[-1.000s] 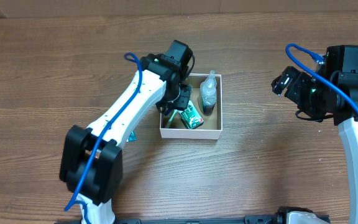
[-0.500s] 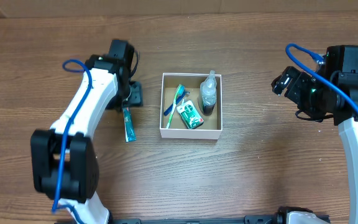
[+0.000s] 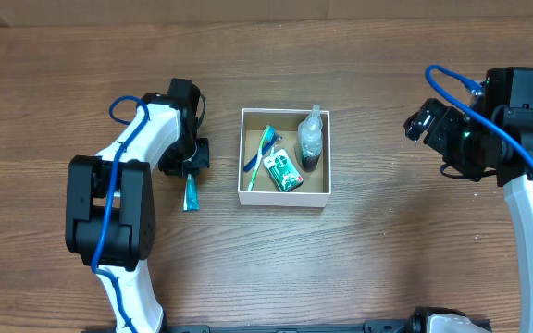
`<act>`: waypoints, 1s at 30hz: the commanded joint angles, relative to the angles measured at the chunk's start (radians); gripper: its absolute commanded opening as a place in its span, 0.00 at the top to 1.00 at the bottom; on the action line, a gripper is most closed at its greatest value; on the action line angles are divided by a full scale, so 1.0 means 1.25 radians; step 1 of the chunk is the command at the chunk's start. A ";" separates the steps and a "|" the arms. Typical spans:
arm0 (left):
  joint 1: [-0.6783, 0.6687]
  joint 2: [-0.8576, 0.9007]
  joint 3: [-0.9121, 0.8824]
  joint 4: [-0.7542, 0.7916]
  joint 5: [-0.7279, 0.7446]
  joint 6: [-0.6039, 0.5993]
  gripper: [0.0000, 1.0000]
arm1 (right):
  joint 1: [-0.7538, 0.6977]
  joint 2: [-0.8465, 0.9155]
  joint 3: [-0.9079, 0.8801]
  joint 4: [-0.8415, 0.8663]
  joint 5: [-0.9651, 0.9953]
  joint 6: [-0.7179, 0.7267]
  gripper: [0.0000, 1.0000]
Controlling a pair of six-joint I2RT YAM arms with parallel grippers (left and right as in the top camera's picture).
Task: Pack container
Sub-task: 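Grasp the Colgate toothpaste tube with the left gripper, then carry the toothpaste into the box and release it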
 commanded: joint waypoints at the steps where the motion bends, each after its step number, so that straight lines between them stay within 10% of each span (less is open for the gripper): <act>1: 0.005 -0.028 0.035 -0.038 0.010 0.002 0.96 | -0.002 -0.005 0.004 0.002 -0.004 0.005 0.00; 11: -0.178 -0.276 0.197 -0.118 0.069 0.025 0.93 | -0.002 -0.005 0.004 0.002 -0.004 0.005 0.00; 21: -0.313 -0.146 0.104 0.048 0.005 0.025 0.87 | -0.002 -0.005 0.004 0.002 -0.004 0.005 0.00; 25: -0.303 -0.160 0.161 -0.014 0.003 0.025 0.48 | -0.002 -0.005 0.004 0.002 -0.004 0.005 0.00; 30: -0.250 -0.233 0.394 -0.248 -0.055 0.024 0.24 | -0.002 -0.005 0.004 0.002 -0.004 0.005 0.00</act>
